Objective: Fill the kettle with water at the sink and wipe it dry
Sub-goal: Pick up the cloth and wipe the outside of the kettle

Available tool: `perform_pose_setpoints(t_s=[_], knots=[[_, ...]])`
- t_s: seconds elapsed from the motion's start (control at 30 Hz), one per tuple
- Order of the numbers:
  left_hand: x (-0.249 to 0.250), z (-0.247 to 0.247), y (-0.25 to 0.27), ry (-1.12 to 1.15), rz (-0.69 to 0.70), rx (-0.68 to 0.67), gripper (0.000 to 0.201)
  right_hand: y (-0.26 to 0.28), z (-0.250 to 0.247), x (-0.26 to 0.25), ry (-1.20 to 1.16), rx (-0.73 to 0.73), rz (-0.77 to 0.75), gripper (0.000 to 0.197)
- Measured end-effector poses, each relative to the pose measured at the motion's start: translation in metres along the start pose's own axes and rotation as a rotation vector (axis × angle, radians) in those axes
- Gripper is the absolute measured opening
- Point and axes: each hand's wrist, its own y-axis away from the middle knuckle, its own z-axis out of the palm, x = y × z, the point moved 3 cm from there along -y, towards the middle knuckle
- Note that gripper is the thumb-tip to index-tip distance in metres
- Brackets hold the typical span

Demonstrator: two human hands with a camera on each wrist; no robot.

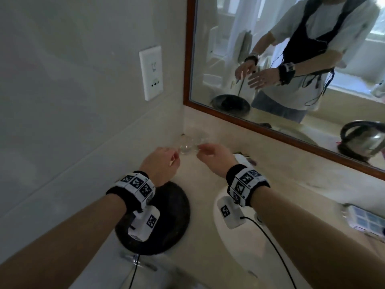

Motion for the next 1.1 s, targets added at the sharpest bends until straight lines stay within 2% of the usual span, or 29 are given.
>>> perform_pose_setpoints(t_s=[0.13, 0.27, 0.33, 0.43, 0.67, 0.83, 0.97, 1.1], knots=[[-0.056, 0.017, 0.02, 0.019, -0.115, -0.104, 0.018, -0.022, 0.066, 0.001, 0.169, -0.182, -0.013, 0.051], [-0.098, 0.038, 0.042, -0.006, -0.11, -0.193, 0.031, -0.024, 0.144, 0.013, 0.381, -0.495, -0.04, 0.067], [-0.114, 0.048, 0.052, 0.004, -0.124, -0.211, 0.034, -0.019, 0.181, 0.025, 0.474, -0.613, -0.037, 0.083], [-0.132, 0.058, 0.064, 0.011, -0.134, -0.213, 0.031, -0.009, 0.224, 0.04, 0.552, -0.696, -0.051, 0.094], [-0.16, 0.069, 0.071, 0.016, -0.143, -0.229, 0.017, -0.008, 0.266, 0.042, 0.534, -0.599, -0.045, 0.096], [-0.159, 0.069, 0.065, 0.023, -0.102, -0.229, 0.019, -0.011, 0.275, 0.035, 0.491, -0.549, -0.019, 0.079], [-0.152, 0.069, 0.059, -0.005, -0.058, -0.233, 0.02, -0.014, 0.264, 0.027, 0.535, -0.52, -0.022, 0.066], [-0.13, 0.063, 0.041, -0.013, 0.008, -0.212, 0.023, -0.011, 0.231, 0.013, 0.577, -0.412, -0.041, 0.062]])
